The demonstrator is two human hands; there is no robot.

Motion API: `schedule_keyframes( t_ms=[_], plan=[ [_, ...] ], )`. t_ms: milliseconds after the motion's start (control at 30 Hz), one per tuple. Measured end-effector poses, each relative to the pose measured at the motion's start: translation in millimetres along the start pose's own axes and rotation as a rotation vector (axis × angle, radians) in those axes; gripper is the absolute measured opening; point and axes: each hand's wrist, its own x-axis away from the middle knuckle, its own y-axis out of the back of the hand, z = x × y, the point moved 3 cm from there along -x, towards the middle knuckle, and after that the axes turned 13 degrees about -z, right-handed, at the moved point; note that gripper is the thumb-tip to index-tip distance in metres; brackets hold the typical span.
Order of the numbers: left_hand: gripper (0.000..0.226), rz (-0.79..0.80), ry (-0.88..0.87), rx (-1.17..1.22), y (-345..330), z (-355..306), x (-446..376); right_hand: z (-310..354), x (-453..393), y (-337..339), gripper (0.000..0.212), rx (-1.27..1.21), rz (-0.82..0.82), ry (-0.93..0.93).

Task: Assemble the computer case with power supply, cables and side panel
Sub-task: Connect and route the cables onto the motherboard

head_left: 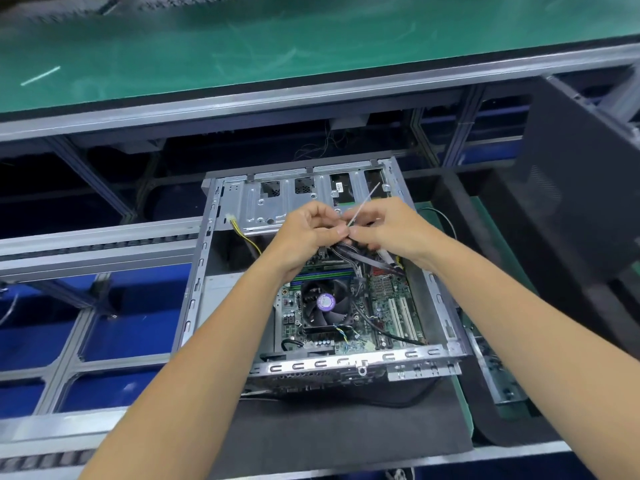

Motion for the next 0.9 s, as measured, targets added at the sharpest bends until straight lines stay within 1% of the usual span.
schedule_keyframes(
  t_ms=[133,233,333,433,500,567,667,767,867,900],
  plan=[
    [0.017,0.018,-0.04,0.014,-4.8,0.4,1.1,0.0,-0.4,6.6,0.006,0.123,-0.048,0.064],
    [0.011,0.083,-0.105,-0.119,-3.9,-3.9,0.4,-1.1,0.8,4.6,0.012,0.225,-0.013,0.093],
    [0.019,0.174,-0.16,-0.302,-2.2,-7.3,0.2,-2.5,-0.7,1.6,0.013,0.152,-0.035,0.096],
    [0.02,0.169,-0.158,-0.426,4.3,-5.4,-0.6,-0.7,-1.8,-6.0,0.013,0.101,-0.017,0.108],
    [0.015,0.144,-0.111,-0.425,10.2,-3.4,0.6,0.0,-2.6,-10.7,0.01,0.089,0.001,0.124],
    [0.013,0.152,-0.078,-0.392,15.8,-1.6,2.5,0.1,-2.8,-12.8,0.012,0.093,-0.004,0.131],
    [0.01,0.193,-0.121,-0.395,25.0,-3.9,5.4,-4.0,-5.2,-13.0,0.012,0.093,-0.047,0.106],
    [0.003,0.196,-0.179,-0.433,31.2,-7.3,6.9,-8.8,-6.9,-8.9,0.017,-0.007,-0.102,0.054],
    [0.02,0.125,-0.203,-0.446,32.1,-7.9,6.5,-11.6,-6.2,-7.4,0.01,-0.053,-0.111,0.001],
    [0.021,0.12,-0.195,-0.431,31.6,-7.9,7.1,-12.9,-5.9,-7.1,0.008,-0.05,-0.11,-0.017]
  ],
)
